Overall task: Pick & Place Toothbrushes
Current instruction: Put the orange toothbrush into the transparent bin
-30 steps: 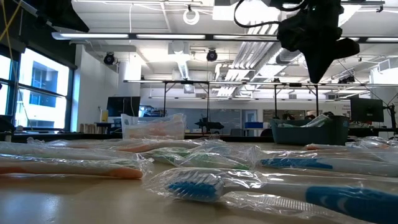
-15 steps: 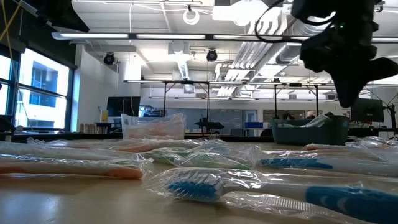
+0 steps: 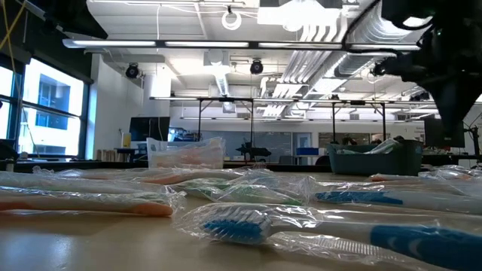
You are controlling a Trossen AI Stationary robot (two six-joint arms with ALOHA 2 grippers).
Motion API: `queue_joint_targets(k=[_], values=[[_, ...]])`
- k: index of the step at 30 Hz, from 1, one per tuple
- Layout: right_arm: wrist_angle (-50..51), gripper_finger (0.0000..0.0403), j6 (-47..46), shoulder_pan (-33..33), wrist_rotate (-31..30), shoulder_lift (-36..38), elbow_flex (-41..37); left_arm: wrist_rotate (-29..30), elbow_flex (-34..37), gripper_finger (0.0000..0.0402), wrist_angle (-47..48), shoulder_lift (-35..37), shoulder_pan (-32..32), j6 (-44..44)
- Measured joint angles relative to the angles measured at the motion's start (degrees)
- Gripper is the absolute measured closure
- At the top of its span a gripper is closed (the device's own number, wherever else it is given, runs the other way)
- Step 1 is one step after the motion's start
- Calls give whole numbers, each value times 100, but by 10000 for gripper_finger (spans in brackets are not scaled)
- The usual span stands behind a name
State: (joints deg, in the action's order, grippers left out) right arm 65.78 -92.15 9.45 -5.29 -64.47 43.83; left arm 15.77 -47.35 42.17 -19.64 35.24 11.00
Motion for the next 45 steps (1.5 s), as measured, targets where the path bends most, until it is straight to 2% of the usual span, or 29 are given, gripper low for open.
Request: queue_joint_targets(k=[4,11,15,25,33,37,45], values=[[303,367,-214,-4,-91,-192,-1,0,0,401,0,1,0,0],[164,276,-491,-13,-197,-643,-2,0,0,401,1,0,0,-3],[110,253,-666,-13,-241,-914,-11,-2,0,401,75,0,0,-19],[-899,271,-684,-268,-230,-1034,-700,-2,0,401,550,0,0,-2],[-1856,278,-512,-530,-231,-1032,-1125,-2,0,401,603,0,0,-1],[-2012,280,-526,-590,-287,-1030,-1269,-2,0,401,603,0,0,-2],[-2028,334,-515,-586,-295,-1026,-1274,-2,0,401,603,0,0,0]])
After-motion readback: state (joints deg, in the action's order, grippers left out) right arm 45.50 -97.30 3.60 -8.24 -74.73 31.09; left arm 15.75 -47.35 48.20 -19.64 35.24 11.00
